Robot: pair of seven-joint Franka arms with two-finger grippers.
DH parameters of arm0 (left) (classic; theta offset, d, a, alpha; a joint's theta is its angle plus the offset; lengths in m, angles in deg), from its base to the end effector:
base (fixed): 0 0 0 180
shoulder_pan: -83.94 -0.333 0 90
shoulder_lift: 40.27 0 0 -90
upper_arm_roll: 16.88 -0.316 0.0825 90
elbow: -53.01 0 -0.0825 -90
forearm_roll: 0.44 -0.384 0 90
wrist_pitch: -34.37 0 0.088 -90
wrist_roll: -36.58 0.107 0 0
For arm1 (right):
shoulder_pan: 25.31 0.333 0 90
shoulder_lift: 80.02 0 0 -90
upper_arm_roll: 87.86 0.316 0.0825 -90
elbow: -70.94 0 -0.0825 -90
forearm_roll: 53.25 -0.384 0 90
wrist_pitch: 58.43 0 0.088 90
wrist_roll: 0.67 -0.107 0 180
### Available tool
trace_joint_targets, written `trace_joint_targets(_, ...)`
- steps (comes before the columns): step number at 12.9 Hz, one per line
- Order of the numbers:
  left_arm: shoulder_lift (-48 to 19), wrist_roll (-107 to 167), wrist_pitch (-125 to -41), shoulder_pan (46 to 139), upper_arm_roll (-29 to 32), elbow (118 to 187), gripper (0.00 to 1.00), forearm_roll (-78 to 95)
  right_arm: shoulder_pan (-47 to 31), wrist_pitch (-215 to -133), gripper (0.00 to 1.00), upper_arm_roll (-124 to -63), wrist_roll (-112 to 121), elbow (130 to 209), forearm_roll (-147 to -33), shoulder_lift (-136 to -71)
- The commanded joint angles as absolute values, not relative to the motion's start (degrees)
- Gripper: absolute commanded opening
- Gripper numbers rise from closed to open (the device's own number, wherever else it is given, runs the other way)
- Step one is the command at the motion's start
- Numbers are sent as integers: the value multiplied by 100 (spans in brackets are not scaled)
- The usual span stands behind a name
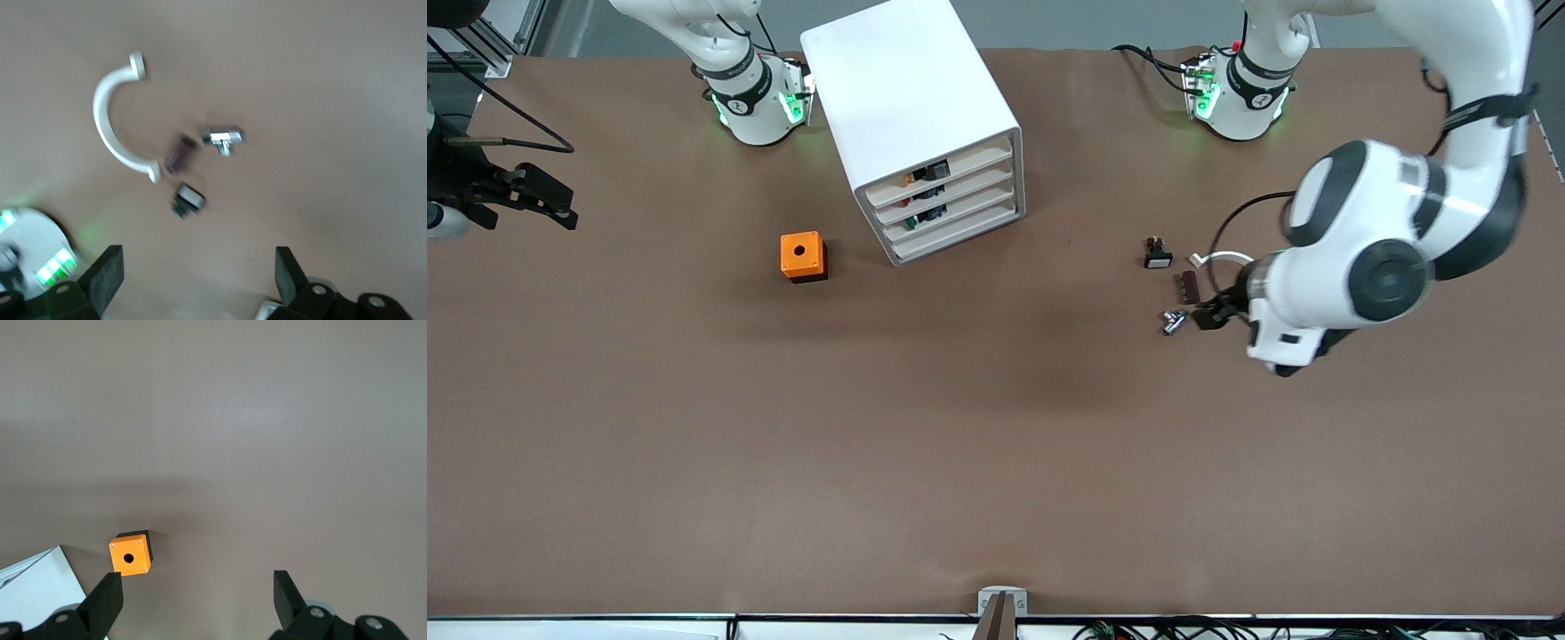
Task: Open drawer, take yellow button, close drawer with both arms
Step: 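Reach the left gripper to the drawer handle and grasp it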
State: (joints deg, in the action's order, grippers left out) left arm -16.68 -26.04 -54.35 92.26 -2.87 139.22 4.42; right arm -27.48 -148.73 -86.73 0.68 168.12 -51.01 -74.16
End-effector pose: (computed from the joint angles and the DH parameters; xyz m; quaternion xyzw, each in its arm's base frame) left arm 0.5908 -0.2307 0.4135 -0.9174 -0.3447 0.1919 0.0519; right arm 0.5215 -0.0131 0.6209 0.9997 0.0029 -0.0093 0.0204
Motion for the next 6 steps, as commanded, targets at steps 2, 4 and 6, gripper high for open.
trace_joint_targets(2,-1093,-4834,-5360,9422,-290,13598,100,1333,-2874,-14878,100,-8602,126,16798,-5193,-7396)
trace_joint_targets(4,-986,-5872,-5360,9640,-290,13598,100,1668,-2874,-14878,100,-8602,126,16798,-5193,-7404)
trace_joint_targets(6,-829,-7539,-5360,9817,-290,13598,100,2142,-2874,-14878,100,-8602,126,16798,-5193,-7404)
